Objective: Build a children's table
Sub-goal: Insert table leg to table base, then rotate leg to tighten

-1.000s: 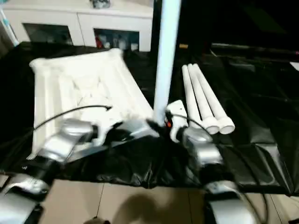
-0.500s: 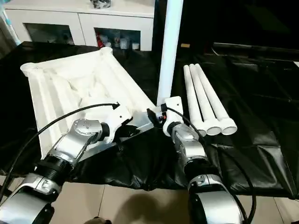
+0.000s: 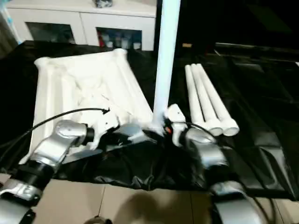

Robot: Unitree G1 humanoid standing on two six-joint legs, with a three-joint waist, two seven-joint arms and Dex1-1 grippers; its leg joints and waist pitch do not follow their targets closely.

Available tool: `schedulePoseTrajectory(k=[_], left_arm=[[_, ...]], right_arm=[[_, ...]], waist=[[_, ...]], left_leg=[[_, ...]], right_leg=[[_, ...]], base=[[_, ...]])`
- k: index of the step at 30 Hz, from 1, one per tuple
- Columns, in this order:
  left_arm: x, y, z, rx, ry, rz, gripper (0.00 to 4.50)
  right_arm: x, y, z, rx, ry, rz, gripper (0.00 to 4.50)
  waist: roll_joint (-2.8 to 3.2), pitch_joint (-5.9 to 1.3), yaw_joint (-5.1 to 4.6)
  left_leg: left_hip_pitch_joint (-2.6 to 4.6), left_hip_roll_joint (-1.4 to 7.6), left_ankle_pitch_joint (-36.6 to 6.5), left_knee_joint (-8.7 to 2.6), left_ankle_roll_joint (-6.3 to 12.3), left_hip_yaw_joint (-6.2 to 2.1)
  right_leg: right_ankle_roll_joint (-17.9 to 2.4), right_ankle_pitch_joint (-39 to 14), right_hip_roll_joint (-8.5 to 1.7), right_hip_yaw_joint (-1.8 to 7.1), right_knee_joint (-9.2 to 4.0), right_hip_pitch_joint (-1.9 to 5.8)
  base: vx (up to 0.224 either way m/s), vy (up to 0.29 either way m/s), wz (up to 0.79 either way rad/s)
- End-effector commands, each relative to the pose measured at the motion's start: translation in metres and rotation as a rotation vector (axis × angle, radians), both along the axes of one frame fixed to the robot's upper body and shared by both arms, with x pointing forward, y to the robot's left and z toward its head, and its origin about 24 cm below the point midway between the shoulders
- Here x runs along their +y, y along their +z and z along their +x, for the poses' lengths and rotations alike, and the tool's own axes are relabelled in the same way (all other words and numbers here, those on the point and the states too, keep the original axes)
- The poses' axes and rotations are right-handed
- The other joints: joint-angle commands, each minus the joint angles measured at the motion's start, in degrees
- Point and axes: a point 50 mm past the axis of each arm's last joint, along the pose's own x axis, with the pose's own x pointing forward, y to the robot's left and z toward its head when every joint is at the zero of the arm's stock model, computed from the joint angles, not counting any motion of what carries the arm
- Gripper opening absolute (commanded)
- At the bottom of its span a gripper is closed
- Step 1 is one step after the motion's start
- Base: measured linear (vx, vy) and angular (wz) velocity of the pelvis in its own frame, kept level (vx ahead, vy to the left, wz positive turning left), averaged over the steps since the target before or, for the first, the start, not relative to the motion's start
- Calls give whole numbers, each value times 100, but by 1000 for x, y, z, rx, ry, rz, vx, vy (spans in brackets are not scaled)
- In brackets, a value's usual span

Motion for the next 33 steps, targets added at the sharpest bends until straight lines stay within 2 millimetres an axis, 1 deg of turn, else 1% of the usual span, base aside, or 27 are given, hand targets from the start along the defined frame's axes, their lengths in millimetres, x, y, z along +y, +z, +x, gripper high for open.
schedulePoseTrajectory(k=[1,2,3,4,6,8,9,10,11,14,17,19,20,22,23,24,25,26,27,28,29,30,31,32,33], left_arm=[[-22,4,-8,-3,-141,-40,0],[-20,4,-8,3,-153,-31,0],[-15,4,-8,9,-168,-17,0],[-14,4,-8,10,-171,-13,0],[-10,6,-8,18,-191,-4,0],[-8,7,-8,22,-198,0,0],[-7,7,-7,22,-198,2,0],[-6,7,-7,22,-197,4,0],[-5,7,-6,21,-191,4,0],[-5,8,-4,19,-178,-1,0],[-8,8,-2,11,-143,-25,0],[-13,9,1,5,-108,-54,0],[-17,10,2,-1,-83,-73,0],[-23,10,5,-13,-43,-90,0],[-29,10,9,-31,5,-101,0],[-37,10,13,-48,55,-107,0],[-37,10,13,-48,56,-107,0],[-41,10,14,-56,76,-109,0],[-45,10,16,-61,92,-111,0],[-51,10,18,-72,124,-110,0],[-51,10,18,-72,124,-110,0],[-57,10,19,-80,151,-110,0],[-62,10,20,-85,172,-112,0],[-65,10,20,-89,182,-113,0],[-73,11,22,-102,215,-118,0]], right_arm=[[19,-3,-10,43,151,9,378],[17,-2,-13,53,185,2,378],[15,-2,-17,72,234,-12,378],[15,-2,-17,79,243,-15,352],[14,-2,-21,101,279,-22,352],[14,-2,-23,114,294,-22,328],[14,-2,-23,119,299,-22,317],[14,-2,-24,122,303,-21,317],[15,-2,-25,123,303,-20,308],[16,-2,-25,123,298,-16,286],[19,-4,-23,117,254,3,279],[21,-5,-19,108,187,32,278],[23,-6,-15,104,131,54,276],[25,-8,-9,93,39,58,276],[28,-10,-2,81,-61,66,276],[31,-13,4,77,-171,69,275],[31,-13,5,77,-174,69,275],[33,-14,8,82,-223,72,275],[35,-15,10,89,-263,79,275],[39,-17,15,92,-351,76,275],[39,-17,15,92,-351,76,275],[43,-19,18,93,-423,72,275],[45,-20,21,95,-483,66,275],[46,-20,22,96,-510,63,275],[51,-22,26,101,-595,53,275]], waist=[[-36,-337,-7],[-36,-336,5],[-51,-337,39],[-48,-334,40],[-58,-329,47],[-45,-328,55],[-48,-327,56],[-45,-330,52],[-47,-334,53],[-51,-337,61],[-48,-336,61],[-50,-320,54],[-50,-315,50],[-65,-308,6],[-63,-306,0],[-86,-304,-53],[-81,-298,-71],[-74,-312,-85],[-80,-309,-94],[-83,-302,-113],[-75,-314,-125],[-78,-314,-130],[-57,-324,-142],[-61,-321,-144],[-62,-332,-146]], left_leg=[[90,335,-1224,-303,381,-141],[96,342,-1229,-308,370,-146],[100,335,-1233,-306,372,-150],[104,338,-1253,-310,357,-147],[103,337,-1283,-314,325,-150],[117,341,-1316,-319,288,-153],[113,342,-1313,-325,276,-158],[106,341,-1314,-328,255,-161],[113,337,-1307,-321,243,-157],[107,333,-1260,-316,242,-157],[105,330,-1235,-314,248,-156],[114,328,-1339,-321,225,-155],[131,335,-1434,-326,174,-161],[124,332,-1549,-345,88,-182],[133,330,-1571,-350,73,-188],[127,325,-1619,-370,-15,-206],[127,320,-1626,-375,-30,-207],[153,319,-1636,-360,-45,-199],[153,317,-1638,-354,-28,-198],[132,308,-1612,-350,16,-193],[136,309,-1571,-343,22,-187],[128,302,-1520,-342,43,-188],[130,307,-1435,-339,33,-176],[129,306,-1422,-344,24,-181],[127,305,-1371,-334,28,-172]], right_leg=[[-1075,-1052,-544,318,-449,199],[-1073,-1091,-550,317,-452,193],[-1050,-1173,-549,313,-453,197],[-1049,-1217,-551,316,-460,188],[-1011,-1356,-561,319,-472,188],[-1006,-1432,-562,320,-479,175],[-1000,-1427,-557,319,-475,180],[-1000,-1424,-560,316,-470,181],[-1010,-1405,-565,319,-470,180],[-1007,-1387,-568,319,-469,187],[-1022,-1330,-564,314,-465,184],[-1004,-1503,-566,314,-490,173],[-994,-1671,-585,318,-508,161],[-931,-1951,-598,318,-526,165],[-933,-1988,-597,314,-534,157],[-922,-2073,-601,310,-536,168],[-918,-2093,-597,311,-538,160],[-924,-2052,-606,322,-547,147],[-937,-2009,-607,322,-547,151],[-928,-1970,-606,326,-552,163],[-943,-1906,-602,332,-539,153],[-943,-1847,-596,327,-538,164],[-988,-1670,-589,337,-520,152],[-999,-1640,-588,332,-518,156],[-1018,-1521,-583,331,-502,164]], base=[[0,0,0],[0,0,0],[0,0,0],[0,0,0],[0,0,0],[0,0,0],[0,0,0],[0,0,0],[0,0,0],[0,0,0],[0,0,0],[0,0,0],[0,0,0],[0,0,0],[0,0,0],[0,0,0],[0,0,0],[0,0,0],[0,0,0],[0,0,0],[0,0,0],[0,0,0],[0,0,0],[0,0,0],[0,0,0]])
